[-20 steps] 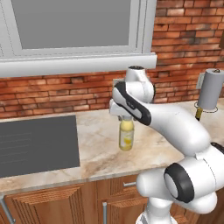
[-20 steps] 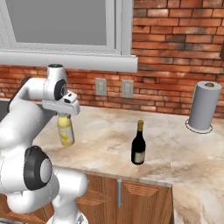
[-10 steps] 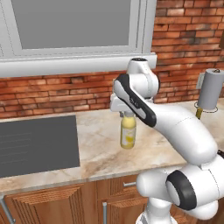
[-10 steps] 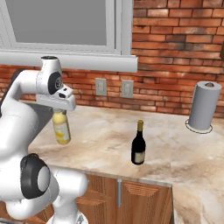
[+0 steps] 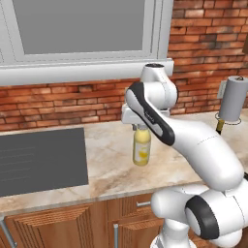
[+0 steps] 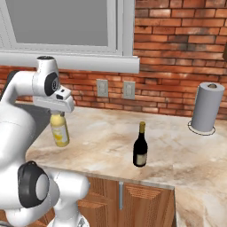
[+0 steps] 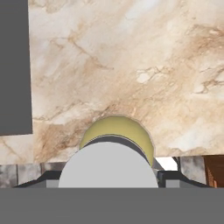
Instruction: There is a wine glass and glass cup on the dining counter. Place the wine bottle next to the wine glass and the juice bottle next to the glass cup.
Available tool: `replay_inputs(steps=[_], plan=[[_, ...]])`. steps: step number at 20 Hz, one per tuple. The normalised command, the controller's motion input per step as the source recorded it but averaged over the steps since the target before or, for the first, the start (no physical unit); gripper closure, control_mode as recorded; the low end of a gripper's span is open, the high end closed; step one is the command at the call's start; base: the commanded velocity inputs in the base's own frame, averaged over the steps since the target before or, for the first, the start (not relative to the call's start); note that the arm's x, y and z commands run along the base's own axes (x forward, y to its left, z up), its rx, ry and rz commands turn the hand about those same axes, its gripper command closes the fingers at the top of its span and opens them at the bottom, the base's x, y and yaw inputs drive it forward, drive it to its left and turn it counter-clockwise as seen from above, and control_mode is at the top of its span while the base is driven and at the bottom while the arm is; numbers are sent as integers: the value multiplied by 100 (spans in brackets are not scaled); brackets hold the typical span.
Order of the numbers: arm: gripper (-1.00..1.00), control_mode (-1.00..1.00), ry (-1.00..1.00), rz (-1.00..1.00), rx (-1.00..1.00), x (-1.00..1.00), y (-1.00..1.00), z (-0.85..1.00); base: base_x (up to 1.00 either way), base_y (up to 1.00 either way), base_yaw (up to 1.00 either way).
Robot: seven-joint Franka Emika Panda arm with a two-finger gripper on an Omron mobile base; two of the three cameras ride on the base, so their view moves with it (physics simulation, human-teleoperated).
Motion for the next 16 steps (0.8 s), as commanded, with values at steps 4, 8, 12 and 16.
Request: replay_inputs(steps=[4, 8, 12, 16], plan=[[100, -100, 0, 0, 0, 0, 0, 0, 0, 0, 0], [100, -100, 0, 0, 0, 0, 0, 0, 0, 0, 0], [100, -100, 0, 0, 0, 0, 0, 0, 0, 0, 0], [100, 100, 0, 0, 0, 0, 0, 0, -15, 2, 2]])
